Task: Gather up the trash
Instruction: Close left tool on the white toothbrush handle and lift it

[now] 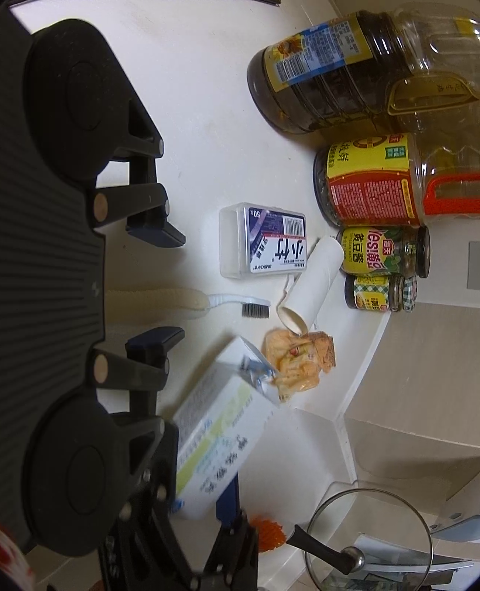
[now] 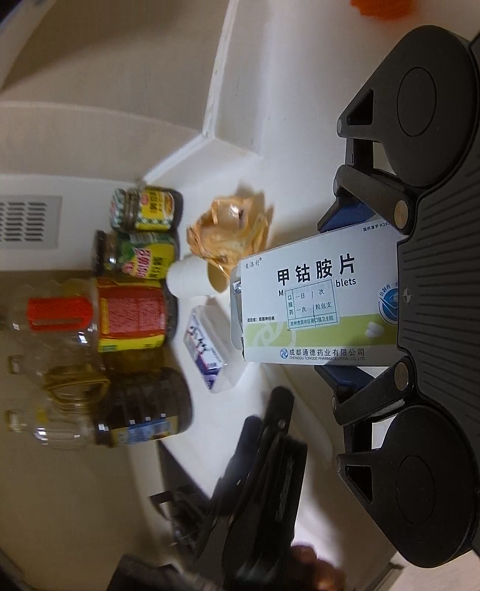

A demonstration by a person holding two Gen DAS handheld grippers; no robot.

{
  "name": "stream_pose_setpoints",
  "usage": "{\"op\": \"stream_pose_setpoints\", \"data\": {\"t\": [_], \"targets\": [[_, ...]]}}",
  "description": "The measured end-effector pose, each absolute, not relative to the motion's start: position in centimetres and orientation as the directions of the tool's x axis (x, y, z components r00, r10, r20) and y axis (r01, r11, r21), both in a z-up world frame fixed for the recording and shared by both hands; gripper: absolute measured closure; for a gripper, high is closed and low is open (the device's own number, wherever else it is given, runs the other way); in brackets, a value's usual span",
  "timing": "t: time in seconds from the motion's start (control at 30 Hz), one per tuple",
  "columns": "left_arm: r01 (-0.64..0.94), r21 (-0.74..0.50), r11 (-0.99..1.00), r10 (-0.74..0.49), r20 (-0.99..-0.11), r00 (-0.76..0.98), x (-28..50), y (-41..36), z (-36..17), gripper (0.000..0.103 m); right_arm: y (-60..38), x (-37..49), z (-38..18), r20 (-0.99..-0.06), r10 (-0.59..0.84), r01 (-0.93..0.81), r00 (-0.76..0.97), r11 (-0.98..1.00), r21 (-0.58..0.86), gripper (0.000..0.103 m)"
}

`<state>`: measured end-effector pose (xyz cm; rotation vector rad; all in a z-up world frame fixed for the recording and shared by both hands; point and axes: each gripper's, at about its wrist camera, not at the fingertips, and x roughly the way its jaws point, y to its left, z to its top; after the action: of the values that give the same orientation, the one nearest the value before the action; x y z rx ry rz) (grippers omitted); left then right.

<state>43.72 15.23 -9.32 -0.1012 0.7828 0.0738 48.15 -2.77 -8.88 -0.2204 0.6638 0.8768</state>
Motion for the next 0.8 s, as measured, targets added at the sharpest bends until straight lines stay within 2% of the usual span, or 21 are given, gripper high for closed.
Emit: {"op": "stream_pose_setpoints", "data": {"t": [0.23, 0.57, 0.63, 0.67, 0.8], "targets": [[-0.077, -0.037, 0.996, 0.028, -0.714, 0.700, 44.7, 14.5, -9.8, 0.064, -6.4, 46.6, -7.5, -0.567, 0.629, -0.675, 0.532, 0.719, 0.165, 0.030], [-0.051, 0.014, 0.999, 0.045, -0.727, 0.686, 45.9, 13.9, -10.5, 0.069, -11.3, 46.2, -7.9, -0.565, 0.568, -0.521, 0.599, 0.812, 0.264, 0.030], [-0.038, 0.012, 0.999, 0.035, -0.730, 0.683, 46.1, 13.8, -10.5, 0.075, -11.9, 46.1, -7.9, -0.565, 0.566, -0.502, 0.600, 0.817, 0.285, 0.030], [-0.035, 0.014, 0.999, 0.034, -0.730, 0.682, 46.1, 13.8, -10.4, 0.084, -12.2, 46.1, -7.9, -0.565, 0.562, -0.493, 0.603, 0.820, 0.290, 0.030], [-0.030, 0.044, 0.999, 0.052, -0.728, 0.683, 46.0, 13.3, -10.4, 0.085, -13.0, 45.7, -7.9, -0.565, 0.556, -0.474, 0.610, 0.827, 0.302, 0.030]]}}
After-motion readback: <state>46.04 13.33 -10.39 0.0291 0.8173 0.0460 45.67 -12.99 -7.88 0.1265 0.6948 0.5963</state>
